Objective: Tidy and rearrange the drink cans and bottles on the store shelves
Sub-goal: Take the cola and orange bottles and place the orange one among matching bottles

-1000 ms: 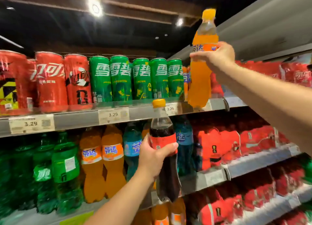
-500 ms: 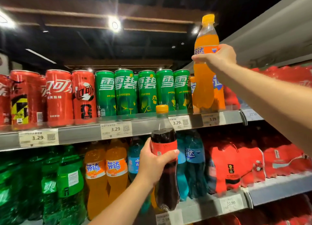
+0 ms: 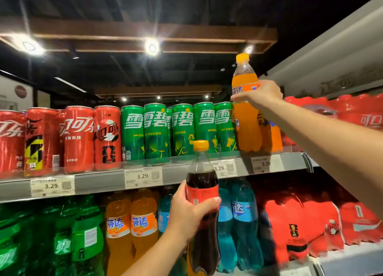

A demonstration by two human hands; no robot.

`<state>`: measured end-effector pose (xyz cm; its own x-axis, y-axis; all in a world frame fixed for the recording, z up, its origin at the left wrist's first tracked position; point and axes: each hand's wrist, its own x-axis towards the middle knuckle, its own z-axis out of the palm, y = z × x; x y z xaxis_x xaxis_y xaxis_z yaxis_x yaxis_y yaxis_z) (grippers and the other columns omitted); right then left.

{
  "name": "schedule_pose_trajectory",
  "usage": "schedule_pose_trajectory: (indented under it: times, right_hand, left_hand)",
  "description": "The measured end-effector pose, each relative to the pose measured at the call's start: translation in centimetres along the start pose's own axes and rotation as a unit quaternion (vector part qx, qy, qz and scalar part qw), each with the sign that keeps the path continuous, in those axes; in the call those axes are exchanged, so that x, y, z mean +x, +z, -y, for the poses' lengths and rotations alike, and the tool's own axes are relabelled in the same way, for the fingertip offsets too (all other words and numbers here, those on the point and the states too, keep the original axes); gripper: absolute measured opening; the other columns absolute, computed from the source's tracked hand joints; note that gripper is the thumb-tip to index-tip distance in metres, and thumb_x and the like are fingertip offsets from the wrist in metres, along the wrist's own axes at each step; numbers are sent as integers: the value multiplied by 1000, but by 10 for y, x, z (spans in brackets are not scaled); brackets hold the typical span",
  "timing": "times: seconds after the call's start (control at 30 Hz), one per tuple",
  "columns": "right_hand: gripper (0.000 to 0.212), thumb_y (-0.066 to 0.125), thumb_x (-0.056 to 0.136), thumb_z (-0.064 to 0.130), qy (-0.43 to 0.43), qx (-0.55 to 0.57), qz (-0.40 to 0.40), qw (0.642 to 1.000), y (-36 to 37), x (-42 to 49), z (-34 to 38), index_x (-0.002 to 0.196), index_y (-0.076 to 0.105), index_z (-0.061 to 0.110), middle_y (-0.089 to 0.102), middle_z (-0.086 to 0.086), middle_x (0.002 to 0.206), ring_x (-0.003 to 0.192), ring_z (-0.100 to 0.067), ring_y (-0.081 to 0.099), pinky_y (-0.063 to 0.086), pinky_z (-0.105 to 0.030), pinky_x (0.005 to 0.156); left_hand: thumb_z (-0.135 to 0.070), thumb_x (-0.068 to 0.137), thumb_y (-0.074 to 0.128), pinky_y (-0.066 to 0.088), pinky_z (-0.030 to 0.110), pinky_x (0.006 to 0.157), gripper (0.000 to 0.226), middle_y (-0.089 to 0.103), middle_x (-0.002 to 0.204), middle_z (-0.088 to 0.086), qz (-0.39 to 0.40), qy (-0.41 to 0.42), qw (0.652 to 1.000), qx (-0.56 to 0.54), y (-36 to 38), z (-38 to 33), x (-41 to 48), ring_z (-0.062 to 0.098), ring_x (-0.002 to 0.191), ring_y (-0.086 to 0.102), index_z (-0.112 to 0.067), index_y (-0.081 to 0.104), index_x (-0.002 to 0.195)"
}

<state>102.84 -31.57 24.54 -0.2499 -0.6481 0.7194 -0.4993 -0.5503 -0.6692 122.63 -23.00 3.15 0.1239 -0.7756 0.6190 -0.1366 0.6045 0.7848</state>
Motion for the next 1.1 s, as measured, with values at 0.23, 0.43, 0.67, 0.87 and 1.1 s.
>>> schedule_pose_trajectory:
  times: [0.23,0.43,0.67,0.87,1.1]
  right_hand:
    - [63,81,62,55,-3,-37,10,999,3,6,-15,104,64,12,66,-5,100,94,-20,62,49,-32,73]
    - [74,78,65,59,-47,-120,-36,991,1,0,-11,117,55,12,62,-6,108,95,-22,59,47,-33,70]
    - [79,76,69,57,-59,-164,-25,984,0,-3,-8,125,47,9,59,-12,119,107,-30,59,52,-41,83]
    - [69,75,73,51,-43,-184,-10,982,3,-1,-3,120,53,6,62,-13,115,106,-29,61,51,-39,82]
    - [69,73,76,50,-42,-205,-14,978,10,3,-5,125,50,7,60,-14,120,108,-30,59,50,-38,80]
  left_hand:
    - [-42,37,78,55,35,68,61,71,77,7,-27,3,999,-20,12,-4,7,20,71,65,-13,64,88]
    - [-41,36,77,52,25,61,60,69,70,1,-27,8,999,-25,24,-2,6,14,65,64,-12,63,87]
    - [-43,37,77,51,23,61,61,70,72,-1,-23,12,999,-18,30,-1,2,11,65,65,-15,63,89]
    - [-42,37,77,53,23,62,62,69,74,2,-27,14,1000,-6,26,-1,-2,11,65,65,-13,63,90]
    - [-45,38,77,56,33,70,62,69,83,7,-34,3,999,22,16,4,-3,24,78,66,-18,62,92]
